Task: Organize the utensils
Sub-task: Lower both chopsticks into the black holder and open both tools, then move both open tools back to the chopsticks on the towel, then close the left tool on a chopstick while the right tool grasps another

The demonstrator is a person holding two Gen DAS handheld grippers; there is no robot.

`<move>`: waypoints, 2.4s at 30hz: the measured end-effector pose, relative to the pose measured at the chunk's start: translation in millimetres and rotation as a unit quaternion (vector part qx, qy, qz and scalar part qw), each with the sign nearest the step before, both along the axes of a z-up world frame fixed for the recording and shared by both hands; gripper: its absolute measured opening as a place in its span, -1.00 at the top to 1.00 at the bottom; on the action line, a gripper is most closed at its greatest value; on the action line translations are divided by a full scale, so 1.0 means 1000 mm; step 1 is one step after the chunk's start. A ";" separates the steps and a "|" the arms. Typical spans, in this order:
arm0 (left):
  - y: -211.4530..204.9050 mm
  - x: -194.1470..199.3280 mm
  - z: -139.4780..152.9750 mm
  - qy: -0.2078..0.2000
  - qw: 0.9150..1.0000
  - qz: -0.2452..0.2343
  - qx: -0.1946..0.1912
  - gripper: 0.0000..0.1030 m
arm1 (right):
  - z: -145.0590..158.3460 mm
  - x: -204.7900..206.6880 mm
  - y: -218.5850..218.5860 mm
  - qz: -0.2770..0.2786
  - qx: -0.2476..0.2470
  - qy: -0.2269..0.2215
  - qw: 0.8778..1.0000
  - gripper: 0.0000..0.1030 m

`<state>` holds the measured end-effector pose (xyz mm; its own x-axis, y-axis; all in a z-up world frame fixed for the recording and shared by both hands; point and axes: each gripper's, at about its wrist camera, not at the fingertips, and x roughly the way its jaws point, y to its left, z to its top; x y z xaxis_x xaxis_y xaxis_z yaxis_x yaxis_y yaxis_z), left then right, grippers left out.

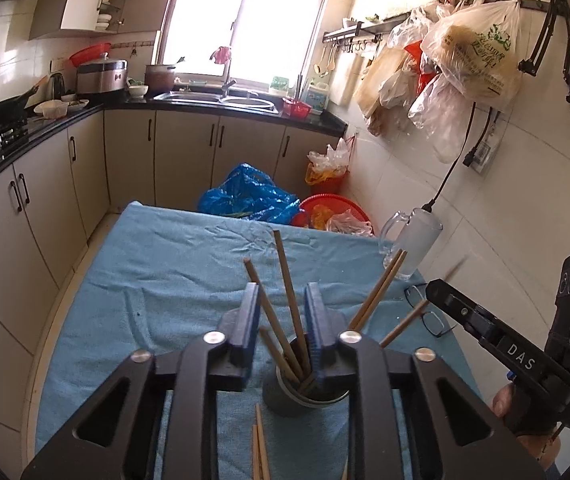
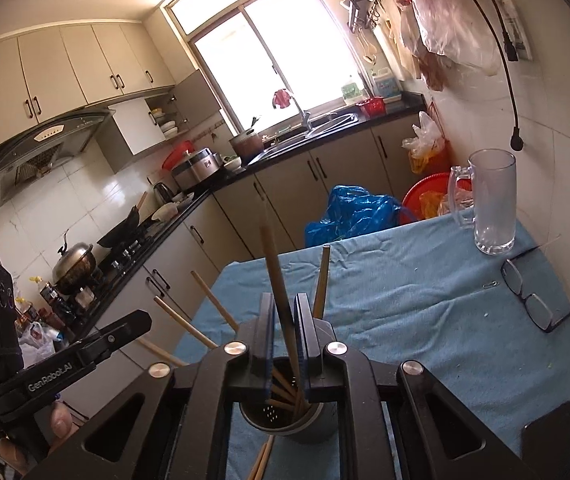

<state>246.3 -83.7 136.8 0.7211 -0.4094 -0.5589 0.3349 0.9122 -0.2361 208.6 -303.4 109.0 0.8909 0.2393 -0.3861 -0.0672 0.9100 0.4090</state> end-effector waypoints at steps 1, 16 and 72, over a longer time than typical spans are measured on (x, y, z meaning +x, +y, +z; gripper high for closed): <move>0.001 -0.002 0.002 -0.003 1.000 0.000 -0.001 0.47 | 0.001 -0.001 0.000 -0.001 0.000 -0.001 1.000 0.71; 0.050 -0.056 -0.008 -0.013 0.999 0.029 -0.017 0.16 | -0.011 -0.061 -0.017 -0.038 0.009 0.000 0.999 0.21; 0.032 -0.048 -0.188 0.237 0.968 -0.003 0.086 0.84 | -0.166 -0.036 0.004 -0.045 0.009 0.270 0.962 0.66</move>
